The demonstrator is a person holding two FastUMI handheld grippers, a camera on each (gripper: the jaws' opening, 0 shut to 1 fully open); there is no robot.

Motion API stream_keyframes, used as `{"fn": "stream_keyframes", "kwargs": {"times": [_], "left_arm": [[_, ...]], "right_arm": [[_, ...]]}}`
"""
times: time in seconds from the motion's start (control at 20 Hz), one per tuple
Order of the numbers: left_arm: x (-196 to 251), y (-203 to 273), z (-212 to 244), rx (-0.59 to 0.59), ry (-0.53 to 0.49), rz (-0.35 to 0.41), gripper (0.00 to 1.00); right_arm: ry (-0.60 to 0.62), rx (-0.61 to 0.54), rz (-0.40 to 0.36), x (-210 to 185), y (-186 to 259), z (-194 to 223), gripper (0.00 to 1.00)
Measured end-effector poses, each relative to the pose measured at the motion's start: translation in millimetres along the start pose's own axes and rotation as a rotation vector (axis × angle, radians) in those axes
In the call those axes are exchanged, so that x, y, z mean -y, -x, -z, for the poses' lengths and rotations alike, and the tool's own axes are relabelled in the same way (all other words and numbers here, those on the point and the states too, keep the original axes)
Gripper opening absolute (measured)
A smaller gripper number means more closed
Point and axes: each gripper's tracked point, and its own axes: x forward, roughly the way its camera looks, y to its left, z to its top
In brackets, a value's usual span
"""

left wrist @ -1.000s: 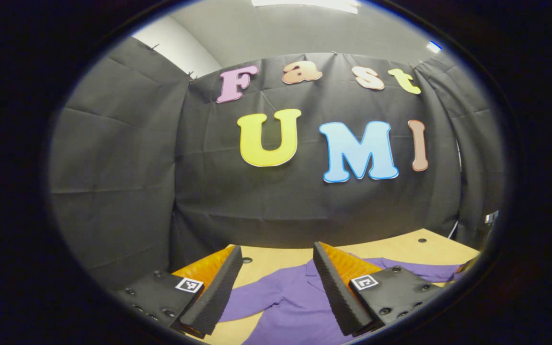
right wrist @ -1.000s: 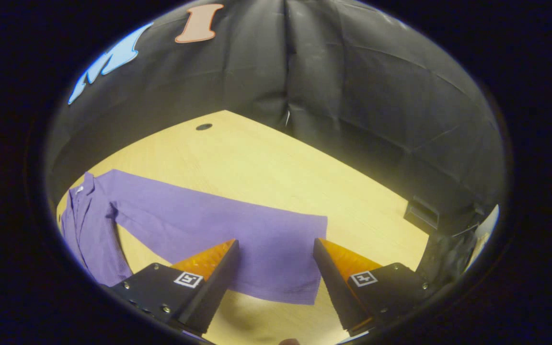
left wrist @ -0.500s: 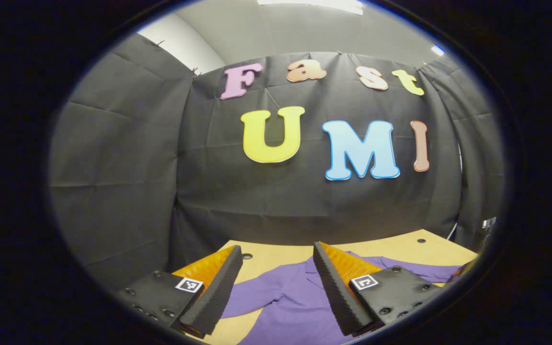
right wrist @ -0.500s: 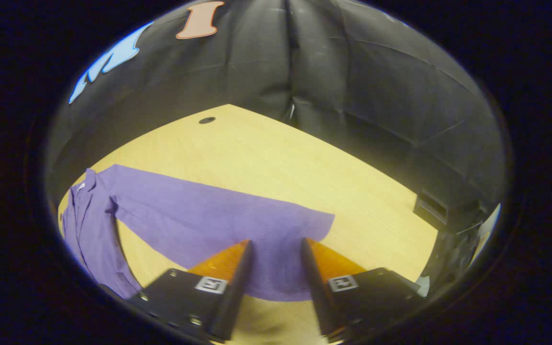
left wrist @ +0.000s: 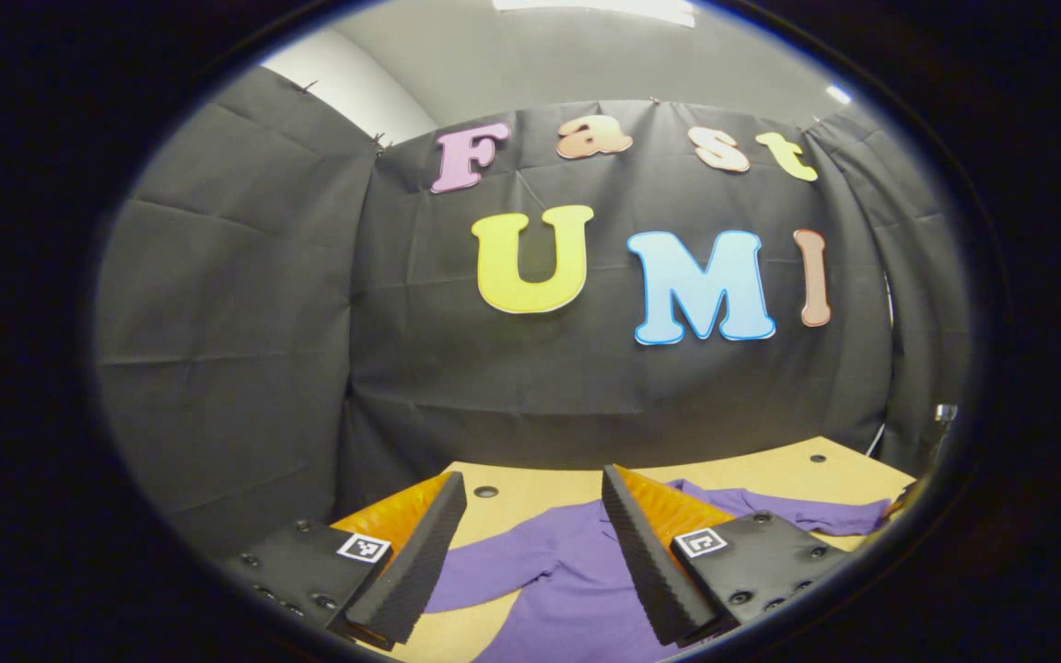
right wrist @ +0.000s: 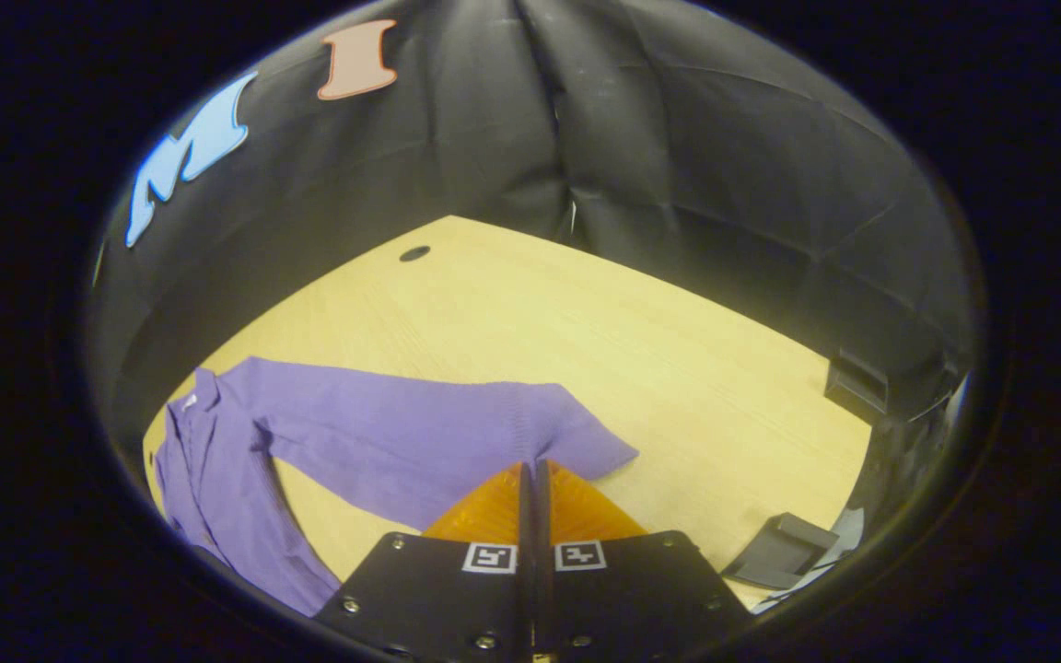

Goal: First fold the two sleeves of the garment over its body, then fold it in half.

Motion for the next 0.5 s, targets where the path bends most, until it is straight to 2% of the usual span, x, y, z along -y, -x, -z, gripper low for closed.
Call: {"fn": "stream_keyframes", "kwargs": {"times": [0.2,0.35,0.5], "left_arm": [[1.8,2.0,-1.9,0.005,-0.005,0.007,0.98],[1.1,5.1,-3.1,0.007,-0.01,0.005,0.97],[-2.1,8.8,-0.1,0.002,-0.007,-0.005,0.97]], "right_arm": [[-0.05,0.059,-0.127,-44.4,17.7,-34.9,0.01],[-0.108,0.096,-0.256,-91.9,29.4,-63.6,0.01],[-0.036,0.144,-0.333,-127.1,36.6,-78.9,0.01]]}}
